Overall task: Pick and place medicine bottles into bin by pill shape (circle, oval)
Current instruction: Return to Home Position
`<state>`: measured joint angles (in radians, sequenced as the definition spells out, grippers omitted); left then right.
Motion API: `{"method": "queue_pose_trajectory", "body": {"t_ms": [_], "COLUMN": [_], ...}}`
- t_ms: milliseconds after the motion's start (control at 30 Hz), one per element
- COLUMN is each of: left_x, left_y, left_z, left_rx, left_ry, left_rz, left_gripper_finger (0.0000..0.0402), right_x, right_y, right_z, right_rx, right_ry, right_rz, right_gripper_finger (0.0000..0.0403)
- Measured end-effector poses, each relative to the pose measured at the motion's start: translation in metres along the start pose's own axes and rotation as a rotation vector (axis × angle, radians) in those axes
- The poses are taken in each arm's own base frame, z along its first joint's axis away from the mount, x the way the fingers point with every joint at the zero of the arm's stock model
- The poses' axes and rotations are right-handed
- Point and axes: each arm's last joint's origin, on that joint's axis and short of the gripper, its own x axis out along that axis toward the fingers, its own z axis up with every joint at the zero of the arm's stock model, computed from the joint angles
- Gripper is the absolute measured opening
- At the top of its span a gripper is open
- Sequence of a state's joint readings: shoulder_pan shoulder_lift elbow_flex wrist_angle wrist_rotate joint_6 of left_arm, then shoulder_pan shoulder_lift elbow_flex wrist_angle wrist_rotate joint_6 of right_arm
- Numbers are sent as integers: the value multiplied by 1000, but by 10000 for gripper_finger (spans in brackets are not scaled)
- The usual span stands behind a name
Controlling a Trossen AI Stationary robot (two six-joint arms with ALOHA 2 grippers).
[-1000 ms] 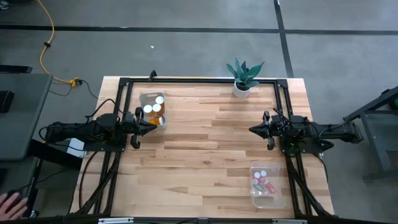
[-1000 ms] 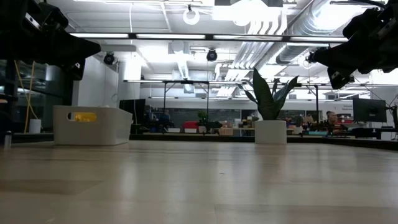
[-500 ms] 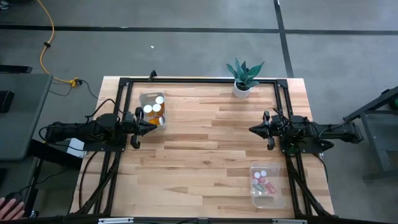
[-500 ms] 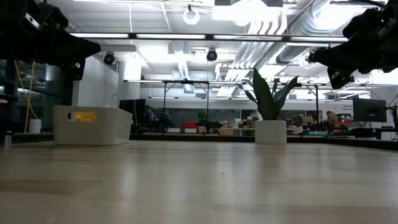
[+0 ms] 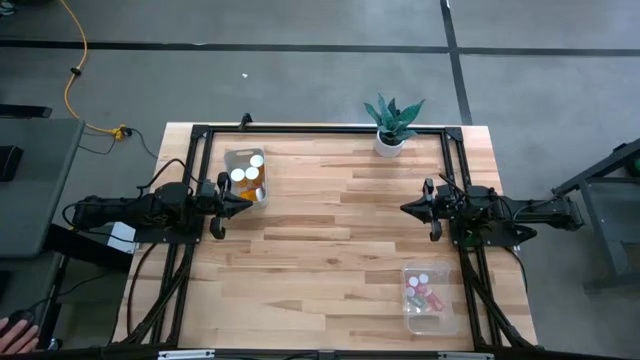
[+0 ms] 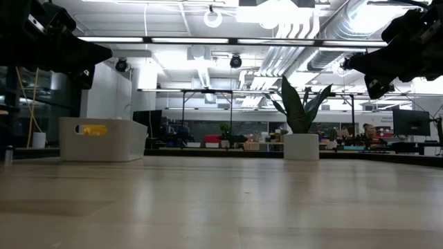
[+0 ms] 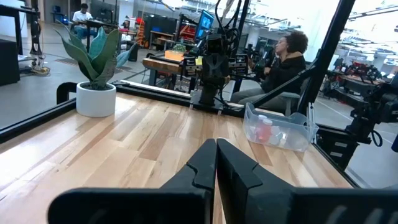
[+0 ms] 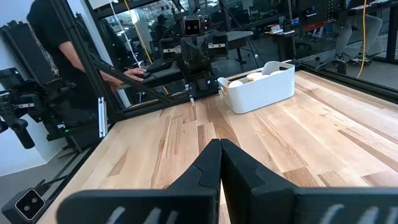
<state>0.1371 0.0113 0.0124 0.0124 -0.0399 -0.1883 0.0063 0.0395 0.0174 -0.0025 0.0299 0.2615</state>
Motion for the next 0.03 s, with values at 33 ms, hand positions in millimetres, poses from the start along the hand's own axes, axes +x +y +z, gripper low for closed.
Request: {"method": "queue_pose_trajectory", "body": {"t_ms": [33], "left_x": [0], "left_y": [0], "left_z": [0], "left_rx": [0], "left_ry": [0], "left_rz": [0], "left_gripper_finger": [3], "right_x": [0], "right_y": [0], "right_z": [0], "right_rx": [0], "right_ry": [0], "right_rz": [0], "right_gripper_finger": [0]}}
